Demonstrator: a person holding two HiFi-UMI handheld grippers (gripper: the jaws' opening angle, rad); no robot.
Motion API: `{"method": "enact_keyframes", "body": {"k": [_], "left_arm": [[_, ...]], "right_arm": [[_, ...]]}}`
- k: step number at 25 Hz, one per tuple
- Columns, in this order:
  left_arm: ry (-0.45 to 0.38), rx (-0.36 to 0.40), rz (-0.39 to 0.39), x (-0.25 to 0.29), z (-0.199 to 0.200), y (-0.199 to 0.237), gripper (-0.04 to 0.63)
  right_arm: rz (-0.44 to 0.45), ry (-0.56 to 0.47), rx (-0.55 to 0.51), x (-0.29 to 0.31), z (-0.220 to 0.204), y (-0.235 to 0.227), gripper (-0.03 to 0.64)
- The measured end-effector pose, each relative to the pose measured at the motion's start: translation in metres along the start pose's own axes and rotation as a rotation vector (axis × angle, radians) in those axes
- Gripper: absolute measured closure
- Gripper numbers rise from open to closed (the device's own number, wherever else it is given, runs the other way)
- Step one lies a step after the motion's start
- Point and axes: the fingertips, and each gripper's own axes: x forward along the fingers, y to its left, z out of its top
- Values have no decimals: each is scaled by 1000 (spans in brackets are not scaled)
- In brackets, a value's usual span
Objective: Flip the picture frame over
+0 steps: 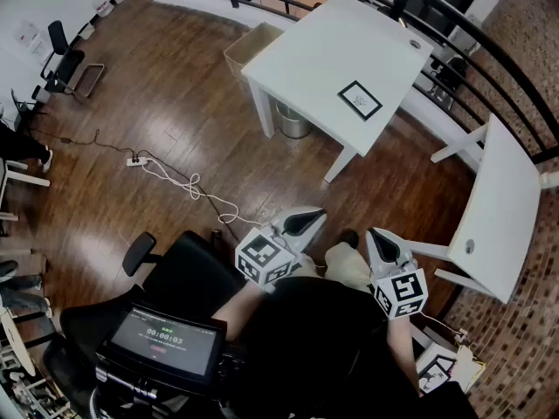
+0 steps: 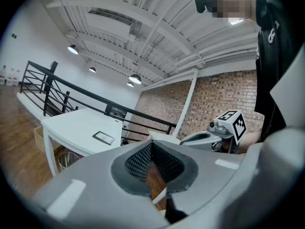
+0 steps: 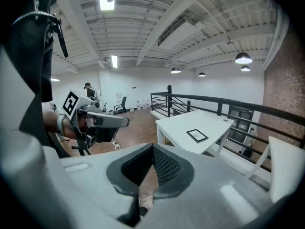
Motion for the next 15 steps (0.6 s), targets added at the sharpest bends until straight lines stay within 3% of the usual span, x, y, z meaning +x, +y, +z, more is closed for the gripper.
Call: {"method": "enact_keyframes", "body": {"k": [15], "left_arm": [[15, -27, 79, 31, 25, 64, 581]], "right_arm": [[93, -18, -12, 80, 40, -36, 624]]}}
